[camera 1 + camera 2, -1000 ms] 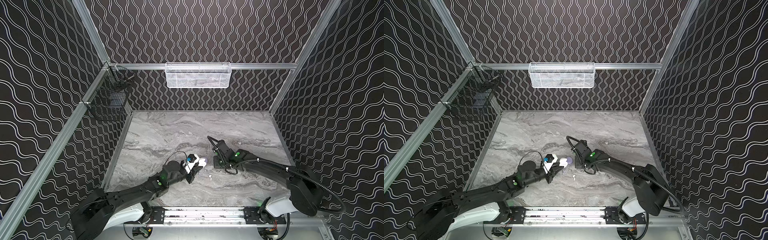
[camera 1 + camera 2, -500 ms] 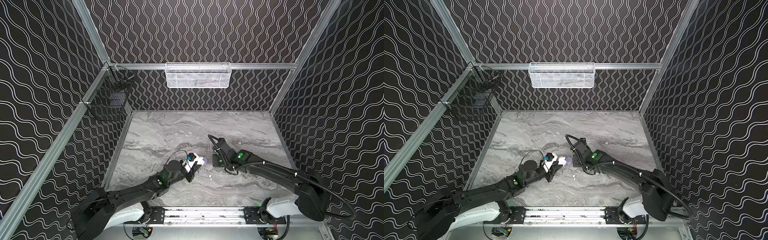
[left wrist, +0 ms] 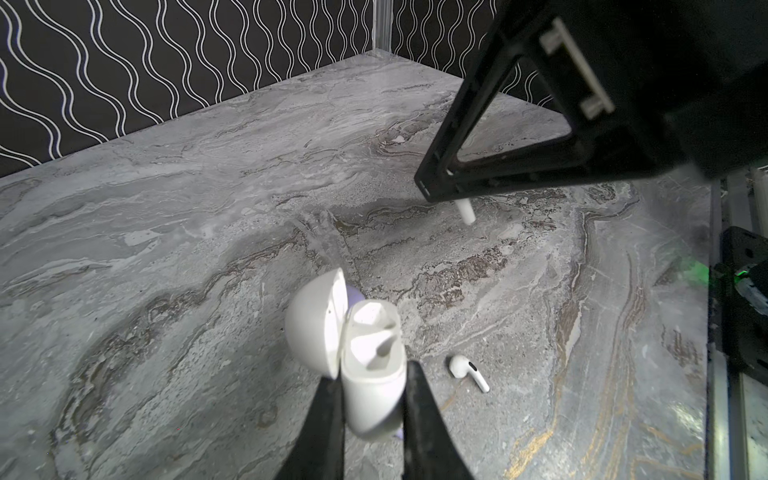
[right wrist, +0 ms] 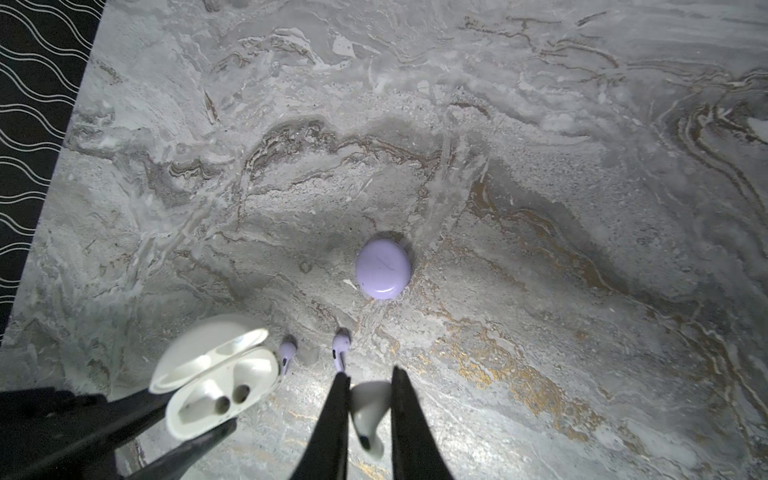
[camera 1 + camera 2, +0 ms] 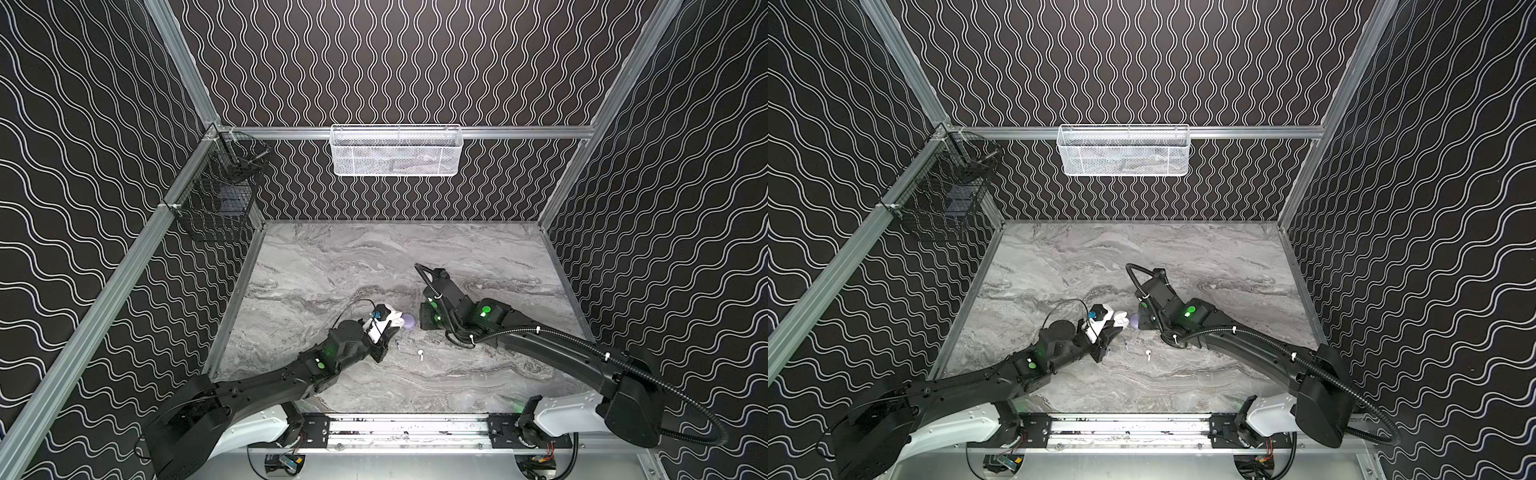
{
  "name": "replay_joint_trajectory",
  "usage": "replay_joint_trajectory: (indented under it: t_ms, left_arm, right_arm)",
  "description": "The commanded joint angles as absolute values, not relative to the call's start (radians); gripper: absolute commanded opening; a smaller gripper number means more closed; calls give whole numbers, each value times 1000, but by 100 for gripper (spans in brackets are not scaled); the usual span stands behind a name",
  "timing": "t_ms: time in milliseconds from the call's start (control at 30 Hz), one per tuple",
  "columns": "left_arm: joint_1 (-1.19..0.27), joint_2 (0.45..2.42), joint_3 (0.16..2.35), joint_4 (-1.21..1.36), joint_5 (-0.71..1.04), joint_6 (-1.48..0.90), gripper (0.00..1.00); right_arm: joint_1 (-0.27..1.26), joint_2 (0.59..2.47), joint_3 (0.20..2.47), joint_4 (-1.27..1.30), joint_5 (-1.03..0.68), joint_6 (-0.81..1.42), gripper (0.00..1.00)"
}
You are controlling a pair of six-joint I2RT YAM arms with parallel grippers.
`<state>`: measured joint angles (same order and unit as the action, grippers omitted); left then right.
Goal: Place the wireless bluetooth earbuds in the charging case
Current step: 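Lower the earbud into the case held by the left gripper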
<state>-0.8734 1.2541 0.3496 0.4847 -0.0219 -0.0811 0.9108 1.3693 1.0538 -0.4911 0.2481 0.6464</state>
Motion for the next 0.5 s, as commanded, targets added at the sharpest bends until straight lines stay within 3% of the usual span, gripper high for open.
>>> replay_joint_trajectory:
  t_ms: [0, 467]
  left_arm:
    - [-871, 1246, 357, 492, -51, -99, 0]
    - [-868, 1227, 342, 509, -55, -103, 0]
  right_arm:
    - [926, 1364, 1073, -446, 242, 669, 10]
    - [977, 1385, 1081, -336, 208, 724, 9]
